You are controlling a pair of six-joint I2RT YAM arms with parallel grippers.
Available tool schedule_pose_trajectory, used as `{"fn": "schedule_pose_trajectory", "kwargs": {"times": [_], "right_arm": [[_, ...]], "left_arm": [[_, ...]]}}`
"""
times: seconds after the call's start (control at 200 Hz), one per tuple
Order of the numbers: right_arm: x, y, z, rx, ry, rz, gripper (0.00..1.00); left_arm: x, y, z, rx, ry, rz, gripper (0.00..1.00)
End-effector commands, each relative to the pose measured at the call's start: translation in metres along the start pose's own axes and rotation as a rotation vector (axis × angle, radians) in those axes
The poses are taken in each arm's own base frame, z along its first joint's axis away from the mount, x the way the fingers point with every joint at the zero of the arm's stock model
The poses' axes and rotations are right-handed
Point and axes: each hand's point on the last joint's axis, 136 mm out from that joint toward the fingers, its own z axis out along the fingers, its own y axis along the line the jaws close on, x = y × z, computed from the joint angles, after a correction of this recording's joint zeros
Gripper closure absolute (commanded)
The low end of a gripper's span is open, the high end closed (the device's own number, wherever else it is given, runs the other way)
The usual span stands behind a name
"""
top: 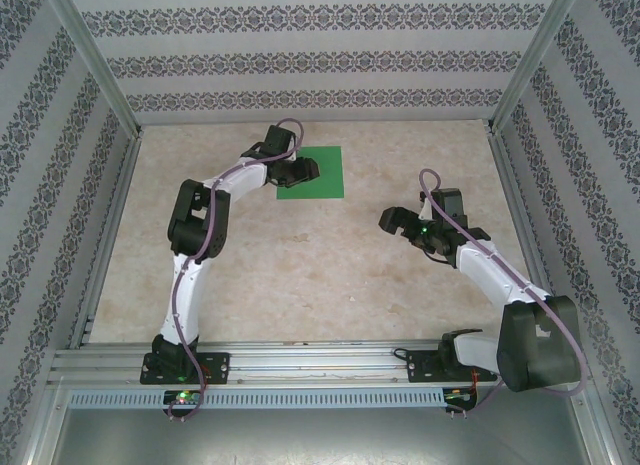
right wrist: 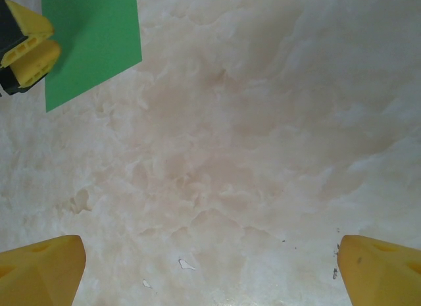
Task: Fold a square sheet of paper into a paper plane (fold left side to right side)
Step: Move the square sheet of paper to the center of the table.
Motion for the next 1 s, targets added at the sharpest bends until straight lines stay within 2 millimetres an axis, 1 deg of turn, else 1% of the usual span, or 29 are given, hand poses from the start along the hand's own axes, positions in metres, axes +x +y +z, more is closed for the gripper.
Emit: {"fn": "schedule_pose_trajectory", "kwargs": {"times": [0.0, 0.21, 0.385, 0.495, 0.58, 0.659, 0.809, 0.839, 0.994], "right_arm": [[-0.006, 0.003, -0.001, 0.014, -0.009, -0.03, 0.02], [-0.005, 0.001, 0.0, 0.03, 0.002, -0.031, 0.02], [-0.006, 0.002, -0.001, 0.038, 0.0, -0.033, 0.02], [-0.006, 0.001, -0.002, 0.045, 0.0, -0.033, 0.02], [-0.005, 0.002, -0.002, 0.047, 0.0, -0.034, 0.02], [-0.005, 0.002, -0.004, 0.05, -0.002, -0.038, 0.02], [-0.004, 0.001, -0.004, 0.058, -0.004, -0.036, 0.02], [-0.004, 0.001, -0.005, 0.059, -0.002, -0.037, 0.02], [-0.003, 0.003, -0.005, 0.064, -0.007, -0.046, 0.02]], "left_arm": [[0.012, 0.002, 0.007, -0.036, 0.051, -0.012, 0.52], [0.034, 0.018, 0.012, -0.084, 0.119, -0.026, 0.56], [0.057, 0.025, 0.012, -0.1, 0.171, -0.039, 0.59], [0.074, 0.029, 0.007, -0.115, 0.196, -0.05, 0.6], [0.089, 0.029, -0.001, -0.116, 0.204, -0.067, 0.6], [0.107, 0.033, -0.011, -0.126, 0.215, -0.101, 0.6], [0.148, 0.028, -0.03, -0.119, 0.238, -0.136, 0.6], [0.157, 0.032, -0.034, -0.133, 0.244, -0.147, 0.6], [0.199, 0.038, -0.053, -0.155, 0.263, -0.177, 0.6]]}}
